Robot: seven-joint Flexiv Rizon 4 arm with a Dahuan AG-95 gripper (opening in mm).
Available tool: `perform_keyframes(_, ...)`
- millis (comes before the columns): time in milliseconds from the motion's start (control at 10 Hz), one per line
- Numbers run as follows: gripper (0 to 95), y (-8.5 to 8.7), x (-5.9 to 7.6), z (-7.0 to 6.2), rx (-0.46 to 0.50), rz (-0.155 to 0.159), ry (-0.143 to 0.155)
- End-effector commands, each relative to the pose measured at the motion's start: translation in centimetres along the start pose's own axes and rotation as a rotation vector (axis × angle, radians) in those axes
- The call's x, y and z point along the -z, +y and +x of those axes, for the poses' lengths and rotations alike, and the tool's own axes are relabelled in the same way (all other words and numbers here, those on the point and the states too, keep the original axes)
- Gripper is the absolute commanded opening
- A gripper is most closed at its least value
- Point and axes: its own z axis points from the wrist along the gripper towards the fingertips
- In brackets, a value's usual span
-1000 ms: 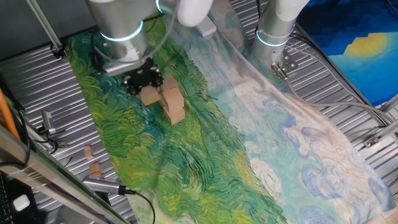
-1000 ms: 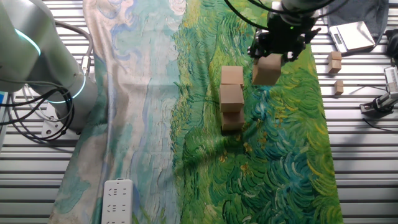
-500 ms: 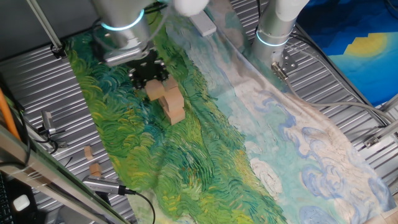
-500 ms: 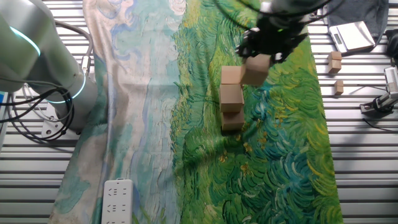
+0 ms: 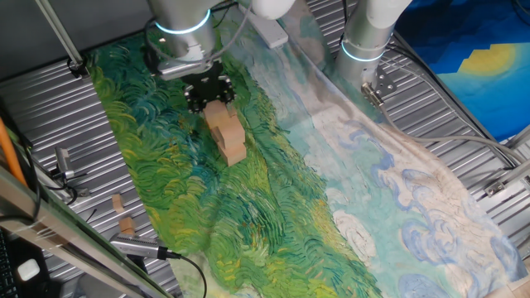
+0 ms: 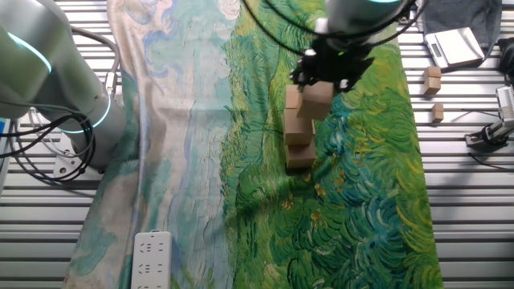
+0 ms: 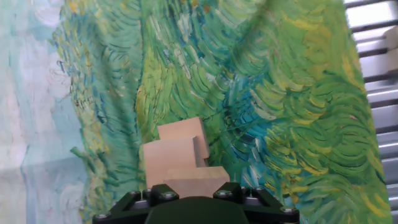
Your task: Stack the blocks into a pyramid shape
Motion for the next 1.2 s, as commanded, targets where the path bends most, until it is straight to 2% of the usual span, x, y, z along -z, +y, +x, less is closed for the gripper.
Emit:
perform_keyframes(100, 0.0, 1.0, -0.3, 0.2, -0.018, -0.004, -0.019)
perform_keyframes(400, 0.0, 2.0, -0.4, -0.1, -0.037, 0.005, -0.018)
perform_keyframes(800, 0.0, 1.9, -0.5, -0.2, -0.034, 0.024, -0.013)
perform_keyframes(1200, 0.0, 1.8, -0.8, -0.4, -0.032, 0.03, -0.013)
